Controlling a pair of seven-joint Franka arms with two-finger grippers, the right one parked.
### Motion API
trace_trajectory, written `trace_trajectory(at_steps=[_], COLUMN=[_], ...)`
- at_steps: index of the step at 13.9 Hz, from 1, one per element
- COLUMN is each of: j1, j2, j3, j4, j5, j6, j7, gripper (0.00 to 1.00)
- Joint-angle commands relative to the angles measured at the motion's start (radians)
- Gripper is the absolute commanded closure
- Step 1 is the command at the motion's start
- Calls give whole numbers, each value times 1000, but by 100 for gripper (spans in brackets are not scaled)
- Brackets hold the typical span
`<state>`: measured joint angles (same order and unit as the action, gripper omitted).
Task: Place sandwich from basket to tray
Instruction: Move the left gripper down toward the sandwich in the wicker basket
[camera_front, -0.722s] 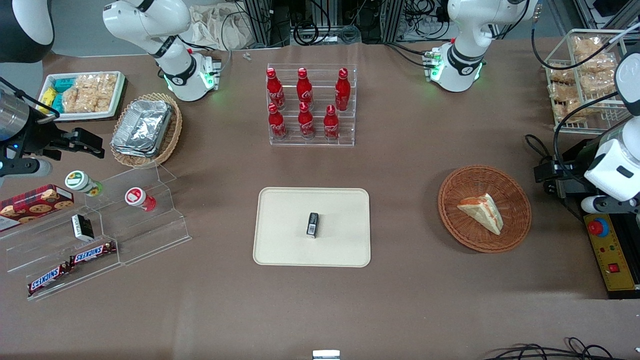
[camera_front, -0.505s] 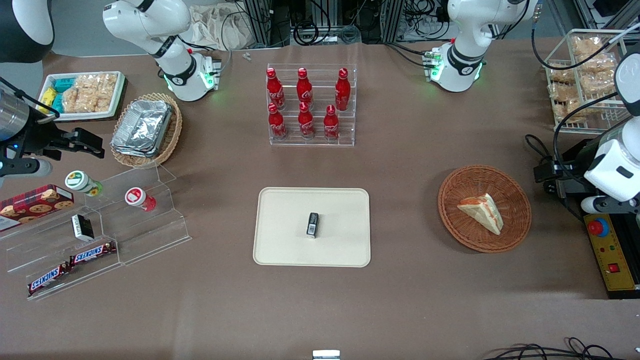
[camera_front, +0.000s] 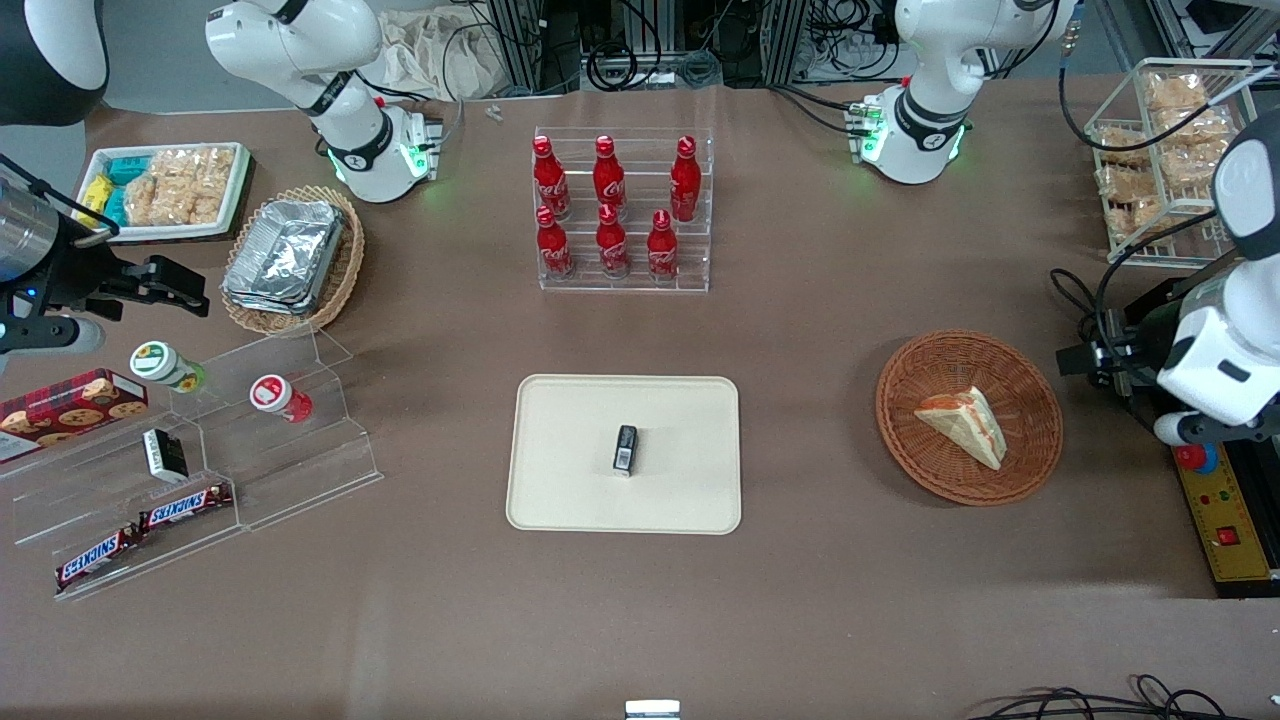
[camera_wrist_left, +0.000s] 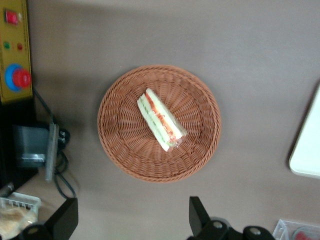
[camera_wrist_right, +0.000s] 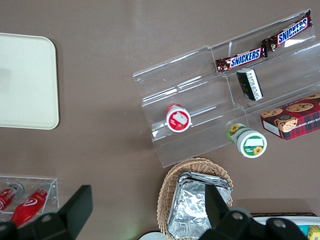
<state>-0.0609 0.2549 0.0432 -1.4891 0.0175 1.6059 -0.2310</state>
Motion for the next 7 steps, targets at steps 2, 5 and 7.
trace_trajectory(at_steps=[2, 5, 7], j1=[0, -2, -4], j2=[14, 14, 52], j3=[0, -2, -2], j4=[-130, -285, -328], j5=[13, 12, 4], j6=[139, 322, 406], j7=[-294, -464, -557], gripper=[0, 0, 0])
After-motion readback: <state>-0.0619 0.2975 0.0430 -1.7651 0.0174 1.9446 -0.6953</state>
